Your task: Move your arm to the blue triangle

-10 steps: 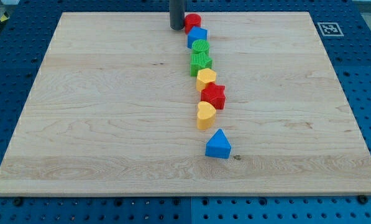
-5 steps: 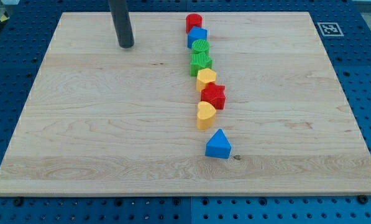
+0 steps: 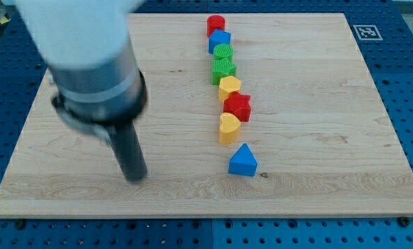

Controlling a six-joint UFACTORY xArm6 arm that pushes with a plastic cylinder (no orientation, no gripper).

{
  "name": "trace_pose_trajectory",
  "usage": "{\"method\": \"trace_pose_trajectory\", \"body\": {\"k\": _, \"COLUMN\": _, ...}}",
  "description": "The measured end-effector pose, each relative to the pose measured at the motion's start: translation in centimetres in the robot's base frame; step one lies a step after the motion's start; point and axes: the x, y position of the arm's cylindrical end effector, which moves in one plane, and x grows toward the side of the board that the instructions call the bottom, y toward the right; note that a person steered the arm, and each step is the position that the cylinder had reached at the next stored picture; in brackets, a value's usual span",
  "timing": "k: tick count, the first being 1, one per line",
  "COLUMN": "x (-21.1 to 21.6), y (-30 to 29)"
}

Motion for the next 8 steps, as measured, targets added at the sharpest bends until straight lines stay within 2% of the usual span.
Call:
{"method": "trace_pose_trajectory", "body": {"k": 1, "x": 1.6, "y": 2.8}}
{"method": "trace_pose_trajectory", "body": {"k": 3, "x": 1.7, "y": 17.2}}
{"method": "trace_pose_trajectory", "body": {"k": 8, "x": 0.1, "y": 17.0}}
